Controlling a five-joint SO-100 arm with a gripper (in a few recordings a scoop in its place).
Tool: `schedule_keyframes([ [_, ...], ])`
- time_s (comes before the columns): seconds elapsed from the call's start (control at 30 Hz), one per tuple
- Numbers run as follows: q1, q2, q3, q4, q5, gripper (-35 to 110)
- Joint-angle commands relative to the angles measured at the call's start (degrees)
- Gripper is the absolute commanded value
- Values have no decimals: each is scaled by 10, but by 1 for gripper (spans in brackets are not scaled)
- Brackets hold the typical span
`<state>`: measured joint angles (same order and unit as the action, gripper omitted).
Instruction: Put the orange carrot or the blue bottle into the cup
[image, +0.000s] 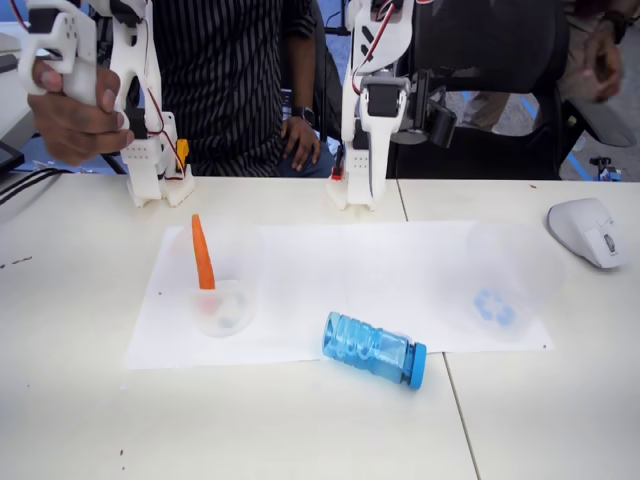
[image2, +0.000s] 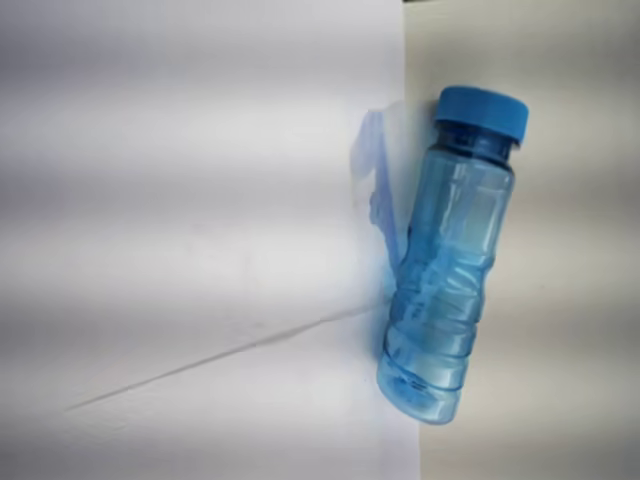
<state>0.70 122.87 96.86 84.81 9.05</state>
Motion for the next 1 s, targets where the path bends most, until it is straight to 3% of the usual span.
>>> schedule_keyframes([
  [0.0,18,4,-67,4,12,37],
  [0.33,112,-102,-137,-57,12,37],
  [0.97,62,-294,-305,23,54,37],
])
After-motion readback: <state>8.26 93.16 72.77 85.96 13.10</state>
